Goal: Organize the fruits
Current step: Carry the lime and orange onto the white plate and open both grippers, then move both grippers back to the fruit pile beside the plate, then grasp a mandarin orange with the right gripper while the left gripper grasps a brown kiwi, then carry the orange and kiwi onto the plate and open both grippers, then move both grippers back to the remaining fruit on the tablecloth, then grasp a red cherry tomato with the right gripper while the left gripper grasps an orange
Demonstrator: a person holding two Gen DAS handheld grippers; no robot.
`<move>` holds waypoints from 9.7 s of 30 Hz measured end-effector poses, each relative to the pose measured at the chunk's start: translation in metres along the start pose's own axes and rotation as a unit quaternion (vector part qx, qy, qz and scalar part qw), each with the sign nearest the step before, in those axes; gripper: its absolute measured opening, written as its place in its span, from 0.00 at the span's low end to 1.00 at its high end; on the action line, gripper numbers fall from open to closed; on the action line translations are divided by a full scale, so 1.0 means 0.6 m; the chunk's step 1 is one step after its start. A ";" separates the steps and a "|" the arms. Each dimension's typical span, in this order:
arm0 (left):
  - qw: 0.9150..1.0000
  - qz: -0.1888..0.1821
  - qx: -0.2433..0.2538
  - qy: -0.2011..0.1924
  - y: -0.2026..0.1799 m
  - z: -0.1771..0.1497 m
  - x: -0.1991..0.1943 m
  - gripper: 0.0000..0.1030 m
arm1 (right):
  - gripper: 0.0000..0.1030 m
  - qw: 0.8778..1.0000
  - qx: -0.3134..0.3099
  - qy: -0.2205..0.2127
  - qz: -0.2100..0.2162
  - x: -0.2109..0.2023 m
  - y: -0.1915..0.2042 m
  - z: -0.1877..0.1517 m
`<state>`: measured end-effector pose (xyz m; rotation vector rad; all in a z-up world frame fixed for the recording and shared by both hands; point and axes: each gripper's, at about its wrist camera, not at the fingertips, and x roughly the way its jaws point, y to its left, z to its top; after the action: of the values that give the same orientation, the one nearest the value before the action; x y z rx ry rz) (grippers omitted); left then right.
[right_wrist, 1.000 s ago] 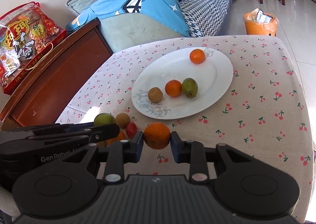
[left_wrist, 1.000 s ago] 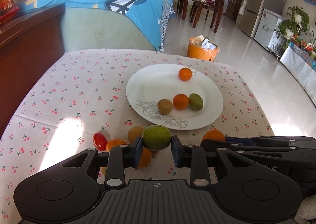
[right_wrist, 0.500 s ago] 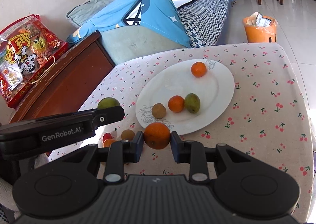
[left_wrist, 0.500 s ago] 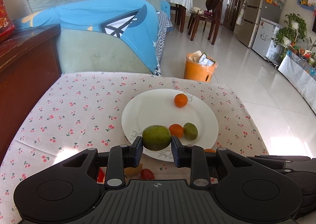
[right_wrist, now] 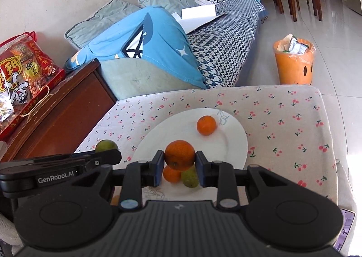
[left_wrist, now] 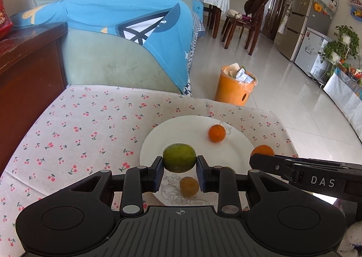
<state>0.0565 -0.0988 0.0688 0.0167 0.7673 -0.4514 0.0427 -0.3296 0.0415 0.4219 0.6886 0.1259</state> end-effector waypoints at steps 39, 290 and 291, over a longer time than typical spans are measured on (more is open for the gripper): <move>0.998 0.053 -0.012 0.026 0.000 0.025 0.022 0.63 | 0.40 1.000 0.016 0.026 -0.002 0.045 -0.007 0.003; 0.997 -0.005 0.051 0.060 0.087 -0.133 -0.046 0.49 | 0.16 0.978 -0.180 0.101 0.028 0.066 0.123 -0.142; 0.997 -0.005 0.053 0.058 0.085 -0.134 -0.045 0.48 | 0.16 0.979 -0.178 0.100 0.028 0.065 0.121 -0.141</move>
<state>0.0063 -0.0277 0.0215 0.1392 0.8572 -0.5041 0.0200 -0.2254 -0.0096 0.0841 0.8346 0.3421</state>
